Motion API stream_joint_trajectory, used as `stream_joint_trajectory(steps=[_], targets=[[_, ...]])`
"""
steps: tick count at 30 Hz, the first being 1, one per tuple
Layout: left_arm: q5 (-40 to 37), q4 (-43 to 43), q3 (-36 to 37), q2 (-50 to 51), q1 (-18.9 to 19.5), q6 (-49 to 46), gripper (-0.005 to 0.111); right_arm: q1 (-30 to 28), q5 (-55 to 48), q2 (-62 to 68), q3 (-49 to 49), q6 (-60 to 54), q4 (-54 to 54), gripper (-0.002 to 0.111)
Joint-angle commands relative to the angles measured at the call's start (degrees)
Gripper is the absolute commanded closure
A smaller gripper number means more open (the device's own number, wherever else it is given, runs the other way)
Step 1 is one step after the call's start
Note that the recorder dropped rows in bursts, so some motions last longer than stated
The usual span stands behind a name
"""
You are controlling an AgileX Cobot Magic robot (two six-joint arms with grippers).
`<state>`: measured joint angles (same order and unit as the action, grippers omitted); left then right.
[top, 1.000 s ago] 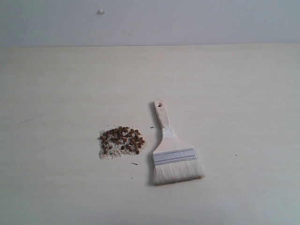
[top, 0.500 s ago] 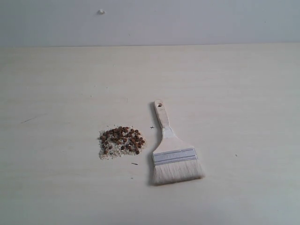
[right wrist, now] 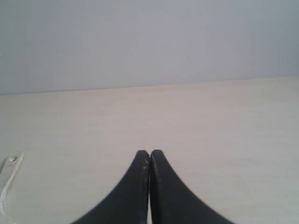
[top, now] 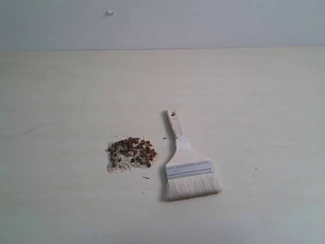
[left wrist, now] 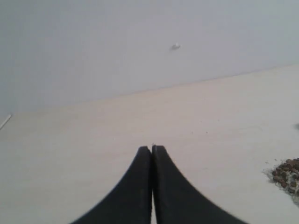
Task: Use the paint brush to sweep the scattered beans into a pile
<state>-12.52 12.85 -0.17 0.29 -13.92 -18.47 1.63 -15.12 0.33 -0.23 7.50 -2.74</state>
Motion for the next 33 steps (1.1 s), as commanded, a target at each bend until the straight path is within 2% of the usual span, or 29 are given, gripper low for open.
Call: stream_joint_trajectory(steps=[1, 5, 8, 11, 33], targets=[[-2.07, -12.85, 0.17, -0.29, -0.36, 16.40, 0.107, -0.25, 0.23, -0.33, 0.23, 0.11, -0.15, 0.108], [-3.64, -13.68, 0.17, -0.29, -0.36, 21.30, 0.107, -0.25, 0.23, -0.33, 0.23, 0.11, -0.15, 0.108], [-8.06, -17.17, 0.17, -0.29, -0.36, 21.79, 0.107, -0.25, 0.23, -0.33, 0.23, 0.11, -0.15, 0.108], [-8.06, -19.37, 0.17, -0.29, -0.36, 21.79, 0.107, -0.25, 0.23, -0.33, 0.23, 0.11, -0.15, 0.108], [-8.06, -19.37, 0.17, -0.29, -0.36, 21.79, 0.107, -0.25, 0.23, -0.33, 0.23, 0.11, -0.15, 0.108]])
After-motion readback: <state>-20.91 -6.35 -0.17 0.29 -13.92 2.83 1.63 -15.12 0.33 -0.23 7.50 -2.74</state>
